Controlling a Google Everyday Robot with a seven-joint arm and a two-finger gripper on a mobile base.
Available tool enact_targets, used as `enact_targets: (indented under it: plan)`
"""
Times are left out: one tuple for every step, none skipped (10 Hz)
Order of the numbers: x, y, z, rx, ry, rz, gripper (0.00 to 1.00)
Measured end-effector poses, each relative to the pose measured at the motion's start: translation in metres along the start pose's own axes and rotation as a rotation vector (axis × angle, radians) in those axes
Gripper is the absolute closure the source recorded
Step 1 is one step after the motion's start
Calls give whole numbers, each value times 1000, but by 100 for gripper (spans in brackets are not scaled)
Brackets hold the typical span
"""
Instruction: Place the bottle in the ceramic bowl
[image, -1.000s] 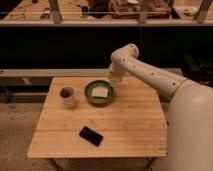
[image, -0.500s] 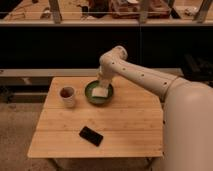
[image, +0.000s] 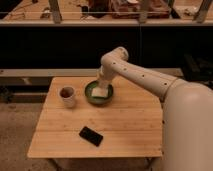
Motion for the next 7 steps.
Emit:
enact_targets:
  plan:
    - [-1,0,1,1,-3,2,37]
    - [-1,4,1,1,-4,0,37]
    - [0,8,1,3,-9,-2,37]
    - [-1,7,3,7,-15,-4,37]
    - [-3,3,6,12,-22,-7,37]
    - [-4,2,7,15,-26,-8,37]
    - [-4,3,8,14,-30,-9,37]
